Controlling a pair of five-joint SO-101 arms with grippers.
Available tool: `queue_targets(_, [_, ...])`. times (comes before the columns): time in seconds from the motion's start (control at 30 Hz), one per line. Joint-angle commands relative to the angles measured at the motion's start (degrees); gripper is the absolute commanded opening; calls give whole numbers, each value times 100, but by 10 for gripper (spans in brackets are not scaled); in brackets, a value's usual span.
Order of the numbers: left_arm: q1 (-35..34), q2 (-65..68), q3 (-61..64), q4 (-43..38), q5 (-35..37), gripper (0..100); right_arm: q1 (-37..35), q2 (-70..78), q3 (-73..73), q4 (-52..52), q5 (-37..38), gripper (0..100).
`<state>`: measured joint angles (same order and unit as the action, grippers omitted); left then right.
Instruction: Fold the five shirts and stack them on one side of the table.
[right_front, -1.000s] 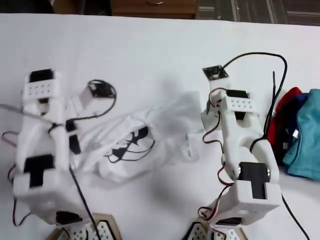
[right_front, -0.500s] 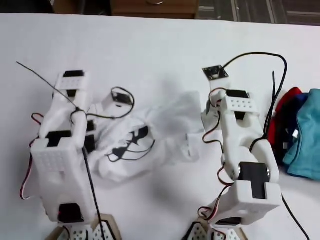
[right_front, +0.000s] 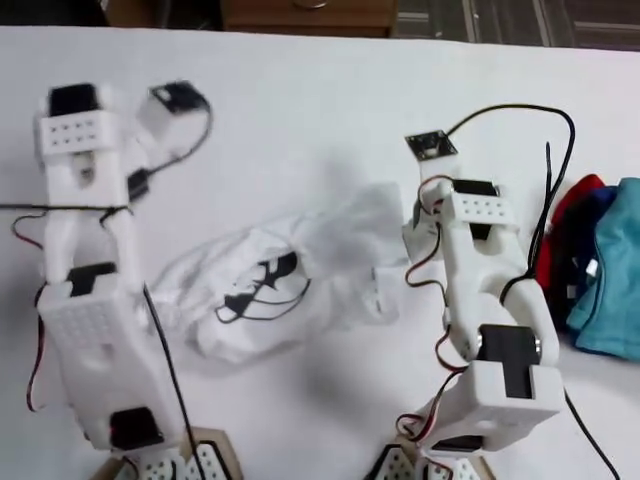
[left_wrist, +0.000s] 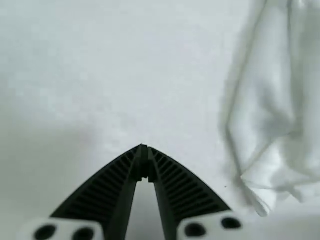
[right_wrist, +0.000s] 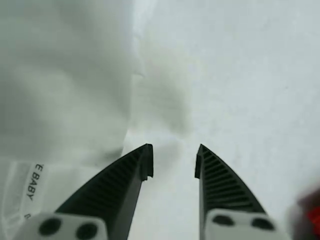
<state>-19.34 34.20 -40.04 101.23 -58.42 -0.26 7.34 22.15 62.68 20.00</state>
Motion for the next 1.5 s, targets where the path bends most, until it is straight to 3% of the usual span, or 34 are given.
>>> queue_targets(0.0, [-53, -290, 470, 141, 53, 24, -4, -22, -202, -57, -44, 152])
queue_targets(0.23, [325, -2233, 3969, 114, -1029, 128, 4, -22, -202, -57, -18, 152])
queue_targets(0.4, [352, -3305, 5235, 105, -1565, 142, 4, -22, -202, -57, -18, 152])
queue_targets(0.6, [308, -3288, 6132, -554, -1407, 142, 4, -22, -202, -57, -18, 152])
queue_targets(0.77, [360, -3262, 6264, -1081, -1275, 153, 4, -22, -202, -48, -18, 152])
queue_targets(0.93, [563, -3262, 6220, -1284, -1767, 294, 4, -22, -202, -48, -18, 152])
queue_targets(1.23, [730, -3174, 4840, -545, -2075, 290, -4, -22, -202, -48, -18, 152])
queue_targets(1.47, [800, -1846, 4822, -536, -2110, 290, -4, -13, -202, -48, -18, 152])
